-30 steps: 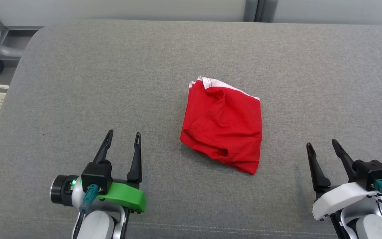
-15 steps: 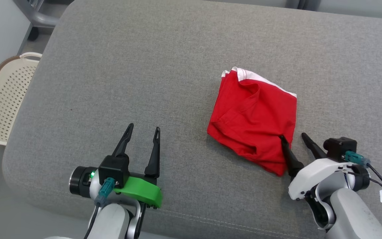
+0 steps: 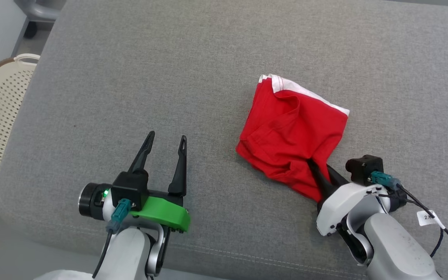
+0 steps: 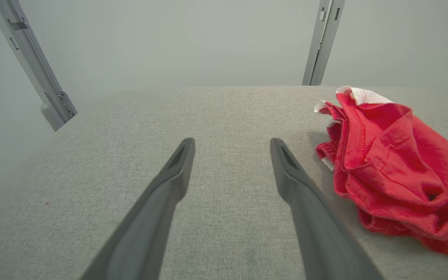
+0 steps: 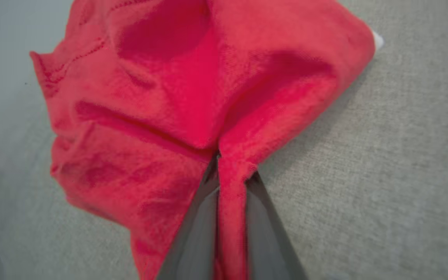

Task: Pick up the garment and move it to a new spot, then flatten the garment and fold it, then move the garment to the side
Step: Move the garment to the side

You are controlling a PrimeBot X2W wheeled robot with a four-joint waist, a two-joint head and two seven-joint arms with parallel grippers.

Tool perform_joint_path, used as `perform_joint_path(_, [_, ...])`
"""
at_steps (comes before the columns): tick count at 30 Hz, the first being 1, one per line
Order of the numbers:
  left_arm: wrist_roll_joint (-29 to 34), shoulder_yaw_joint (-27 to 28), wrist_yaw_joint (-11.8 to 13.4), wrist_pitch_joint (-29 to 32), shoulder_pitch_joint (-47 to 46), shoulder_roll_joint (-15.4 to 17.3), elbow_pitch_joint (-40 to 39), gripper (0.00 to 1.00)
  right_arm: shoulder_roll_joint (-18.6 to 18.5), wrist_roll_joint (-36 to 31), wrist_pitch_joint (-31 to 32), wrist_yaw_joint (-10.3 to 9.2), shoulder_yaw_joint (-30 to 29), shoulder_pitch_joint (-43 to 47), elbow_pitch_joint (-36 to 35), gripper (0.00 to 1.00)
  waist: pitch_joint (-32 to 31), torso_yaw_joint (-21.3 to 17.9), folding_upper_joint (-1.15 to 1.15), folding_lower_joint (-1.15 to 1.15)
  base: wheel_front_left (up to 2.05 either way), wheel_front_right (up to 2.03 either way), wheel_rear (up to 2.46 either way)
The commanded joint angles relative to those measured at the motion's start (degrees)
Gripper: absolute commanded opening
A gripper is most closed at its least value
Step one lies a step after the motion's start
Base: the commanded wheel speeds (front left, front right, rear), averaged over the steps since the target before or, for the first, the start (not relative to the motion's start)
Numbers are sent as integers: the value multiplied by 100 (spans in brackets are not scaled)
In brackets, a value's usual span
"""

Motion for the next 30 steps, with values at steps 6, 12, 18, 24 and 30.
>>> perform_joint_path(6, [120,55,-52,-15,-189,-4,-157,100,-296,-912,-274,-9,-109,297,-393,0,31,-440,0,0,0,0,0])
perform_joint_path(12, [225,102,-76,-16,-246,140,-389,100,-386,-1304,-247,-9,-435,767,-1059,0,139,-1187,0,0,0,0,0])
perform_joint_path(18, [337,32,-146,87,-341,364,-619,100,-229,-1396,-223,-8,-642,1156,-1537,0,266,-2280,0,0,0,0,0])
perform_joint_path(24, [460,-28,-192,403,-471,594,-944,100,-337,-1488,-424,-8,-786,1314,-1722,0,421,-3173,0,0,0,0,0])
perform_joint_path(30, [495,-126,-259,632,-626,685,-1202,100,-1099,-1970,-777,-8,-979,757,-1629,0,658,-3560,0,0,0,0,0])
